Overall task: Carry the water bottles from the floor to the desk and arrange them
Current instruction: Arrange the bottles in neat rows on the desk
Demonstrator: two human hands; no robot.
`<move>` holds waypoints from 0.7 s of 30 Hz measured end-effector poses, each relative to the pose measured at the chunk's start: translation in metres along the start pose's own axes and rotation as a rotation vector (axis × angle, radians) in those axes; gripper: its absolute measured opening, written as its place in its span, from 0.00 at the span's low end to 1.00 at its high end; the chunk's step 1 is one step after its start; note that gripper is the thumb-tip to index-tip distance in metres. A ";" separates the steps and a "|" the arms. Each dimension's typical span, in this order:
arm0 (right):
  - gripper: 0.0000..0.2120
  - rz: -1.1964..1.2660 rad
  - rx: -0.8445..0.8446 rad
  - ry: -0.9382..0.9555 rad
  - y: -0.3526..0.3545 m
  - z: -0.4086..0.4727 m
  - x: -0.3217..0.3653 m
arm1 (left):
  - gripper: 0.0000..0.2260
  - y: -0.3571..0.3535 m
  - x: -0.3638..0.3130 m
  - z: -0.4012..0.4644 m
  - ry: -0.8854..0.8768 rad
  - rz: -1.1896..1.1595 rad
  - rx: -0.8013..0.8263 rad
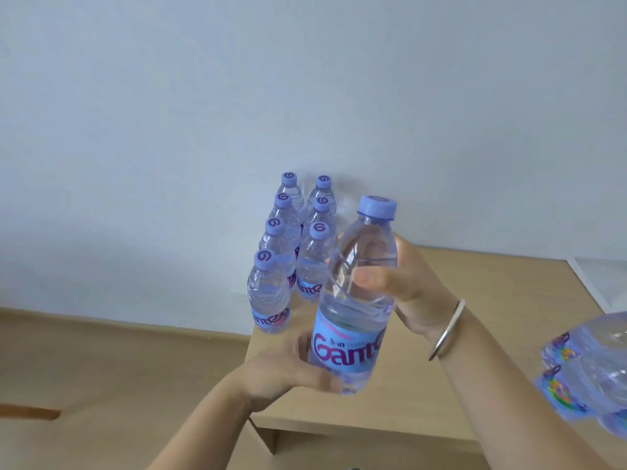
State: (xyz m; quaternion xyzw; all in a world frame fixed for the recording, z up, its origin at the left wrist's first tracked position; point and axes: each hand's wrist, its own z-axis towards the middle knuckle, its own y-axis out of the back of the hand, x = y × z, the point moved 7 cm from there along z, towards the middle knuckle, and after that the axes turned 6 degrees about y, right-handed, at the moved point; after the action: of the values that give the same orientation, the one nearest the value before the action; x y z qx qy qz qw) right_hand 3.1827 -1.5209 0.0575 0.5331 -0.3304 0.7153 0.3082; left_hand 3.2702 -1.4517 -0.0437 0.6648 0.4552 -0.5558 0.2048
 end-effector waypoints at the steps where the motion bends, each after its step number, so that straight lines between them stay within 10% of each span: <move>1: 0.17 -0.006 -0.042 0.007 0.000 0.002 -0.003 | 0.25 0.009 0.002 -0.001 -0.028 0.037 -0.101; 6: 0.23 -0.153 -0.239 -0.013 -0.001 0.007 -0.023 | 0.26 0.032 0.015 -0.005 -0.104 0.227 -0.508; 21: 0.29 -0.441 -0.056 -0.171 0.004 0.007 -0.050 | 0.27 0.051 0.035 0.005 -0.045 0.067 -0.330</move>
State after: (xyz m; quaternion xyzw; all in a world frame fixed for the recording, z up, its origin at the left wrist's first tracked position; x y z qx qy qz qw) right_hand 3.1955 -1.5333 0.0098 0.6421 -0.2506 0.5737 0.4424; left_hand 3.3093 -1.4678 -0.0900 0.6244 0.5133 -0.4810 0.3396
